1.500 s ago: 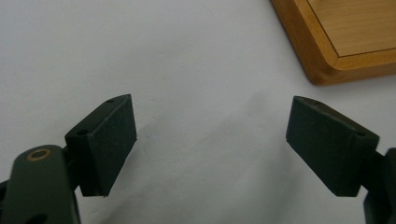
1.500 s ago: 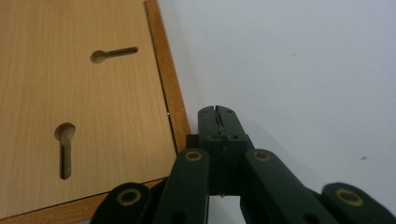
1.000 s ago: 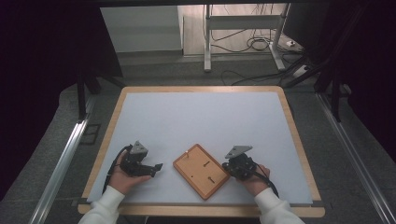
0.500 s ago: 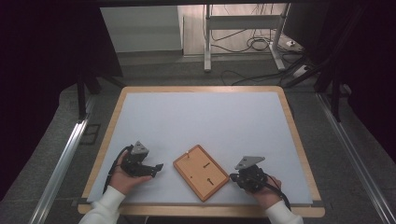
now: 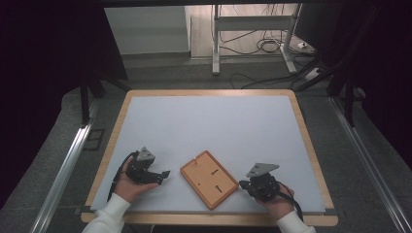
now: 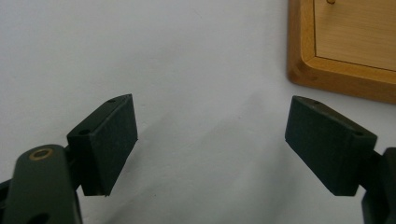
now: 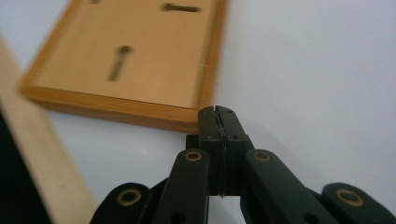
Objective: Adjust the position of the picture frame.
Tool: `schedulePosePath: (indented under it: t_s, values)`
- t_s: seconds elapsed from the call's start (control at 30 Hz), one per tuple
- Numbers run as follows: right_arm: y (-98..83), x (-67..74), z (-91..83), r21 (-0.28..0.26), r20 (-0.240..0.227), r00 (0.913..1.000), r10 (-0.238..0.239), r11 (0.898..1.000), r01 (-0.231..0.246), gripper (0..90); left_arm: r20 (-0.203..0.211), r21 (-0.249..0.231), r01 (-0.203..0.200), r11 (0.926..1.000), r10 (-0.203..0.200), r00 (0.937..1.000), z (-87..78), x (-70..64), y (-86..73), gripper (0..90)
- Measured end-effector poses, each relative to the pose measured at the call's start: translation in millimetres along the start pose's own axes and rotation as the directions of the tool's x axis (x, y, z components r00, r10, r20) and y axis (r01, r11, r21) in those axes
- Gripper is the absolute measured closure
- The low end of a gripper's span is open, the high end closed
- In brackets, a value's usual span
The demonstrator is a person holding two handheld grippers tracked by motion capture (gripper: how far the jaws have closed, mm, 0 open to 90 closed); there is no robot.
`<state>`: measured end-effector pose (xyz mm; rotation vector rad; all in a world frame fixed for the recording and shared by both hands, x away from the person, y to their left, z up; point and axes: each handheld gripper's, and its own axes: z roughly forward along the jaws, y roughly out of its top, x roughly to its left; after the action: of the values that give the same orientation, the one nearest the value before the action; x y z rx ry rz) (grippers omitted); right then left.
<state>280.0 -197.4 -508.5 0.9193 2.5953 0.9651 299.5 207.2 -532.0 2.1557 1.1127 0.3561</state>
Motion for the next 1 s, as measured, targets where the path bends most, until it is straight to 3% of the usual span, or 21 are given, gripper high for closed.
schedulePosePath:
  t_s: [0.1, 0.17, 0.23, 0.37, 0.47, 0.77, 1.0]
  values:
    - [-2.4, -4.5, 5.0, 0.019, -0.005, 0.9999, 0.012, 1.0, -0.012, 90.0, 0.0, -0.001, -0.002, 1.0, 0.002, 1.0, 0.0, -0.6, 0.1, 16.8]
    - [-2.6, -0.7, 9.1, 0.032, -0.025, 0.9997, 0.003, 0.999, -0.002, 90.0, -0.001, -0.001, -0.001, 1.0, 0.001, 1.0, -0.1, -0.7, 0.1, 16.8]
    - [-1.8, 3.6, 9.8, 0.043, 0.007, 0.9997, -0.024, 0.999, 0.024, 90.0, -0.001, 0.0, -0.001, 1.0, 0.001, 1.0, 0.0, -0.5, 0.1, 16.8]
    - [-2.3, 7.2, 8.9, 0.044, 0.001, 0.9999, -0.016, 0.999, 0.016, 90.0, 0.0, 0.001, -0.004, 1.0, 0.004, 1.0, 0.7, -0.3, 0.1, 16.9]
    - [-2.0, 13.7, 9.4, 0.045, -0.008, 0.9993, -0.037, 0.998, 0.038, 90.0, -0.001, -0.002, -0.001, 1.0, 0.001, 1.0, 0.1, 0.2, 0.1, 17.0]
    - [3.9, 41.0, 15.9, 0.041, -0.082, 0.9916, -0.1, 0.994, 0.103, 90.0, -0.001, 0.0, -0.002, 1.0, 0.002, 1.0, 0.0, 0.5, 0.0, 17.0]
    - [4.6, 43.0, 17.3, 0.037, -0.103, 0.989, -0.106, 0.993, 0.11, 90.0, -0.003, -0.002, -0.003, 1.0, 0.003, 1.0, -0.5, 0.7, -0.2, 17.1]
